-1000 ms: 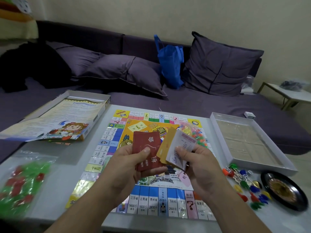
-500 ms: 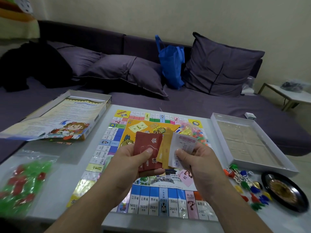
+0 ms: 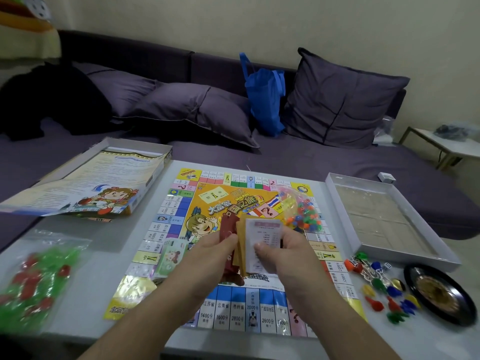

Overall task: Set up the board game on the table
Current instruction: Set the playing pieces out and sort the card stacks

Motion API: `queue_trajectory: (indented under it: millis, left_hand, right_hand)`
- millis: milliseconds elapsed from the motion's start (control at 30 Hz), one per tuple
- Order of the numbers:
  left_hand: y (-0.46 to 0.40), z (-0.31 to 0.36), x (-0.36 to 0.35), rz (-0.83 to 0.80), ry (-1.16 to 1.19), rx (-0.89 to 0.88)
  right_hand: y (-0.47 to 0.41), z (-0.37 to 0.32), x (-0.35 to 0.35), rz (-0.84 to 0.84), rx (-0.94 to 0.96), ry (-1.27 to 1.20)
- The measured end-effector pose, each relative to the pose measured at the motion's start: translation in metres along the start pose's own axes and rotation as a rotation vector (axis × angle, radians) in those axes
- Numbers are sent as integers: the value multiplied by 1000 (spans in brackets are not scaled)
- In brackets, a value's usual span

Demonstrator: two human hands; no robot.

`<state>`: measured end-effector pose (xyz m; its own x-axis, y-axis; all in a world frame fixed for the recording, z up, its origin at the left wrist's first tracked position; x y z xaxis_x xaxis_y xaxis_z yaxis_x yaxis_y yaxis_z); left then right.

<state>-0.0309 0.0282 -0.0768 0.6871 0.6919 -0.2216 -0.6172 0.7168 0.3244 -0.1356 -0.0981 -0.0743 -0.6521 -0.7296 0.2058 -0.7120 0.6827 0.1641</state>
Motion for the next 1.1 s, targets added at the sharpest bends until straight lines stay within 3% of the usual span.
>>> queue_trajectory:
  millis: [267, 433, 633, 900, 1100]
  left_hand:
    - [0, 5, 2, 15, 36, -34]
    - [1, 3, -1, 8, -10, -18]
    - [2, 4, 0, 10, 113, 29]
    - [0, 0, 0, 5, -25, 5]
    - [2, 1, -1, -48, -70, 7]
  right_hand:
    - [-2, -3, 9, 19, -94, -191]
    - [0, -5, 8, 7, -24, -118]
    - [0, -5, 6, 20, -39, -82]
    - [2, -5, 4, 14, -43, -95]
    - [4, -12, 6, -112, -9, -52]
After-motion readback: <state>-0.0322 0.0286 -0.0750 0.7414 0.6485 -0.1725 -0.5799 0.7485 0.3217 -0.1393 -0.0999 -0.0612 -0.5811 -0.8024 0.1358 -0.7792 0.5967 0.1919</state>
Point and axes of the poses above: each hand's wrist, its own y-axis away from the middle knuckle, its own x-axis out of the back of the hand, z = x × y, the point moved 2 cm from there along -y, towards the middle knuckle, and after that the axes turned 5 degrees about y, right-handed, at the moved point
